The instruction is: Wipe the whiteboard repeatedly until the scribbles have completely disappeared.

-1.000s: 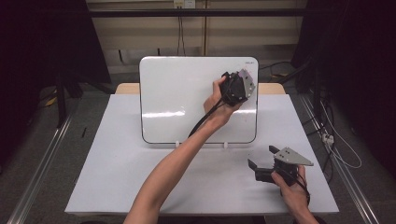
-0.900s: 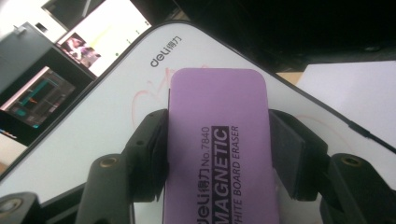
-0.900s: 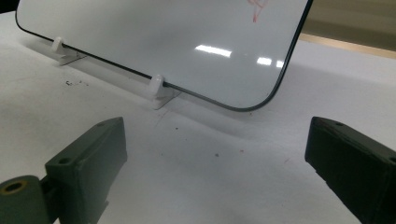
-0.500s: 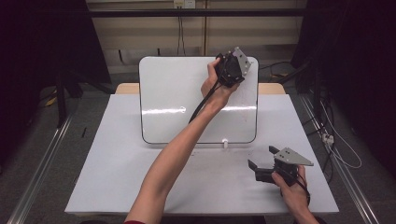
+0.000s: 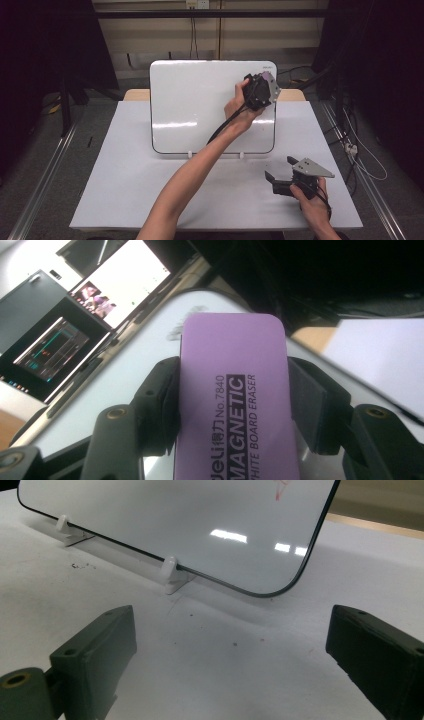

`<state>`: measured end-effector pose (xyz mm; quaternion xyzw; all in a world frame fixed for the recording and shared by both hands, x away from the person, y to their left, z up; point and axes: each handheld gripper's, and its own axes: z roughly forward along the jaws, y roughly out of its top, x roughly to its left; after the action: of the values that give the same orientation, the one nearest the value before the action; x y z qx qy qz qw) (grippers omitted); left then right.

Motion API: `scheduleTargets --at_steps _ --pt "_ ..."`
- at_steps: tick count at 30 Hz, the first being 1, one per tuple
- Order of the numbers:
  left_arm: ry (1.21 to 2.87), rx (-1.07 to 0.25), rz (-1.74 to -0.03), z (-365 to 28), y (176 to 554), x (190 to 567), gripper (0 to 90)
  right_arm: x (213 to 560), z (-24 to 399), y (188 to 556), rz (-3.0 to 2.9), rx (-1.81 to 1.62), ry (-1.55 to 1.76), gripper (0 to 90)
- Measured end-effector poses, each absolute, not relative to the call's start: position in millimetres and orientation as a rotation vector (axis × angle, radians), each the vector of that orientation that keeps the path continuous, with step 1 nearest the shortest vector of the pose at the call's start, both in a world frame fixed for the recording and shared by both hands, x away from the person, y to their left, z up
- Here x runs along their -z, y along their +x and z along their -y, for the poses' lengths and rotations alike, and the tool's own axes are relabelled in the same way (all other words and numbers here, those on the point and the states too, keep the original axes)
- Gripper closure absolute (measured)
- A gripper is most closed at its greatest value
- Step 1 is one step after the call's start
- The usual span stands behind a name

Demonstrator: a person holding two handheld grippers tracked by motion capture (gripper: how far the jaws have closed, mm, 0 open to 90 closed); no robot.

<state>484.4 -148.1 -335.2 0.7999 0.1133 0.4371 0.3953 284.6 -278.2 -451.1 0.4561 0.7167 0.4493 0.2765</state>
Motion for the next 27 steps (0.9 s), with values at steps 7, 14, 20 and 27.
scheduleTargets --at_steps 7,14,20,27 --pt "2.012 -1.123 -0.303 143 497 320 41.4 451 279 284 -1.923 -1.211 1.224 6.0" --pt "1.982 -1.197 -0.389 127 519 293 41.4 451 281 284 -1.918 -1.211 1.231 6.0" --pt "2.006 -1.184 -0.328 133 508 307 41.4 451 280 284 -1.92 -1.209 1.227 6.0" --pt "2.045 -1.15 -0.216 138 477 342 41.4 452 279 285 -1.924 -1.203 1.23 5.8"
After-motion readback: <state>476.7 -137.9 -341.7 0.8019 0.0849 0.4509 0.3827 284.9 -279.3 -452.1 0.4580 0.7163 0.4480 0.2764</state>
